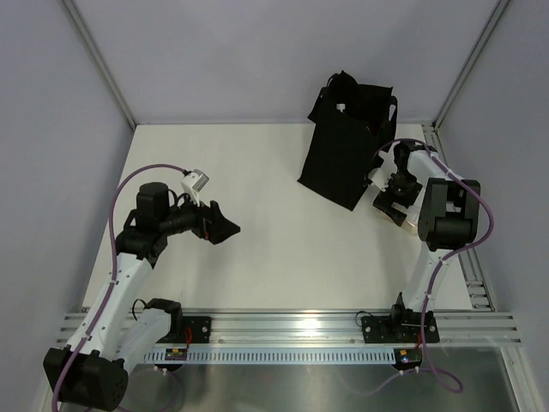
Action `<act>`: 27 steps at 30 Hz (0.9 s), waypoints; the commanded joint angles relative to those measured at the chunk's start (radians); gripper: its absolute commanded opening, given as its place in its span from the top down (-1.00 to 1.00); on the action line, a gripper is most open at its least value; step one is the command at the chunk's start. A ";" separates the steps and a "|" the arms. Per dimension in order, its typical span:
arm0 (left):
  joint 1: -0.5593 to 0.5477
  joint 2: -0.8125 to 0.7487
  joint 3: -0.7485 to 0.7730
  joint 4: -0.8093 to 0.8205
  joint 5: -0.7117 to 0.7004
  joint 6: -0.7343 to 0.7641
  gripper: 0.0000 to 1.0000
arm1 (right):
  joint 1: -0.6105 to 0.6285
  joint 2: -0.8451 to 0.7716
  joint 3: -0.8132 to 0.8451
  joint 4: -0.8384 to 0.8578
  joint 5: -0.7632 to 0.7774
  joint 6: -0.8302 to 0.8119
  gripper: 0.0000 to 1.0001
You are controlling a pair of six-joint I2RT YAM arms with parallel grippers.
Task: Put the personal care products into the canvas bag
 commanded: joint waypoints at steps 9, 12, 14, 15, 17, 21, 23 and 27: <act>0.004 0.012 -0.003 0.038 0.006 0.000 -0.97 | 0.060 0.063 -0.074 0.034 0.111 -0.031 -0.98; 0.004 0.004 -0.002 0.037 0.006 -0.005 -0.98 | 0.071 0.065 -0.062 0.018 0.094 -0.026 -0.77; 0.004 -0.003 0.000 0.034 0.001 -0.006 -0.97 | 0.071 0.060 -0.055 0.004 0.094 -0.021 -0.28; 0.004 -0.006 0.001 0.029 0.001 -0.006 -0.98 | 0.071 0.054 -0.053 -0.022 0.086 -0.026 -0.05; 0.004 -0.014 0.002 0.027 -0.002 -0.005 -0.98 | 0.069 -0.002 -0.070 -0.030 0.062 -0.043 0.41; 0.004 -0.026 -0.005 0.032 0.001 -0.011 -0.98 | 0.069 -0.170 -0.175 -0.053 -0.002 -0.144 0.87; 0.004 -0.025 -0.006 0.037 0.006 -0.017 -0.98 | 0.071 -0.261 -0.196 -0.091 -0.047 -0.169 1.00; 0.004 -0.022 -0.003 0.040 0.012 -0.021 -0.98 | 0.071 -0.397 -0.208 -0.154 -0.171 -0.204 1.00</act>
